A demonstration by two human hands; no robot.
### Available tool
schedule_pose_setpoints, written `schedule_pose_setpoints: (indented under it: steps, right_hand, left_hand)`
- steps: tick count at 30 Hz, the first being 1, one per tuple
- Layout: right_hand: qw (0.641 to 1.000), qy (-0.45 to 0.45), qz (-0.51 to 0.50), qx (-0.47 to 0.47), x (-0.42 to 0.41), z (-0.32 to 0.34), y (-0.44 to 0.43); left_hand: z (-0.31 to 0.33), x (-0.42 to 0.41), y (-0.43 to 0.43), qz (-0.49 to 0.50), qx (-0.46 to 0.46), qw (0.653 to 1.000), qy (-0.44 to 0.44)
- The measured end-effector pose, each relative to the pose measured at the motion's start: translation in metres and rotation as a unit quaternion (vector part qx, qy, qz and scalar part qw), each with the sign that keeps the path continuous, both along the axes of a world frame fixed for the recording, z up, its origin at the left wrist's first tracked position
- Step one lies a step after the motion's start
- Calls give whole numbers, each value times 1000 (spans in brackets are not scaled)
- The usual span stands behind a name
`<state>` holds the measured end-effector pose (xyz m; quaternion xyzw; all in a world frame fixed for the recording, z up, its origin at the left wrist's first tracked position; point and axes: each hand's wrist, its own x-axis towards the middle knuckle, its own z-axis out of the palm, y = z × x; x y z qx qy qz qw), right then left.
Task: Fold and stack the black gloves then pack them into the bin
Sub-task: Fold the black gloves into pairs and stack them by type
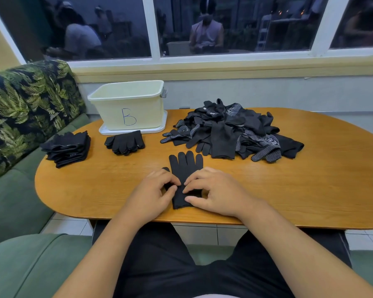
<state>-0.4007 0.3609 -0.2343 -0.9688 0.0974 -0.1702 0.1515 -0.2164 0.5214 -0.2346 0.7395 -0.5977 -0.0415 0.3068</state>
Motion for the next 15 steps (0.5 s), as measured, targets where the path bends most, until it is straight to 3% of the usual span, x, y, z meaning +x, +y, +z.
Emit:
schedule_pose_setpoints:
  steps: [7, 15]
  right_hand:
    - [999, 21, 8, -24, -5, 5, 3]
    - [999, -1, 13, -42, -8, 6, 7]
  left_hand:
    - [6, 1, 15, -96, 42, 994, 34]
    - [7, 1, 15, -101, 48, 993, 28]
